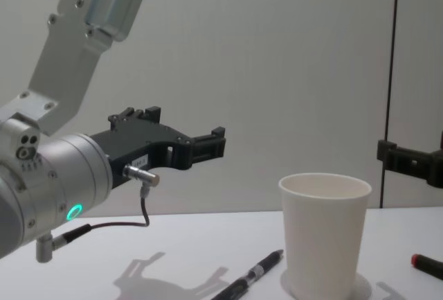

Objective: Place the pen into the pen holder.

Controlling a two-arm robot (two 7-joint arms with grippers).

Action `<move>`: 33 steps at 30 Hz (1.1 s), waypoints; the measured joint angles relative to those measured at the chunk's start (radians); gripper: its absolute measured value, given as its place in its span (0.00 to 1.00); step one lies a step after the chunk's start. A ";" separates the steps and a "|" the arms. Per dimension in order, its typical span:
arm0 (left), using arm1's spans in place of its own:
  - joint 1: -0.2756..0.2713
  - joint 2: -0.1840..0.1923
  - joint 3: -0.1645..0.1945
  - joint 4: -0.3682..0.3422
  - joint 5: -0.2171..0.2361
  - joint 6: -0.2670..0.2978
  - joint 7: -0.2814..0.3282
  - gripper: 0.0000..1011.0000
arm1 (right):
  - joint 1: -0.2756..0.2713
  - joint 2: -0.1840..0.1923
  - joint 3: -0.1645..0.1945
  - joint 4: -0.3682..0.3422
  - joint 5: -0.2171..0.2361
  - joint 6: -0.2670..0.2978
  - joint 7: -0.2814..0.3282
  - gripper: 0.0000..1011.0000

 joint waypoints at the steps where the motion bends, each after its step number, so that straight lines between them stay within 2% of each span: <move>1: 0.000 0.000 0.000 0.000 0.000 0.000 0.000 0.99 | 0.000 0.000 0.000 0.000 0.000 0.000 0.000 0.99; 33: 0.000 0.000 0.000 0.000 0.000 0.000 0.000 0.99 | 0.000 0.000 0.000 0.000 0.000 0.000 0.000 0.99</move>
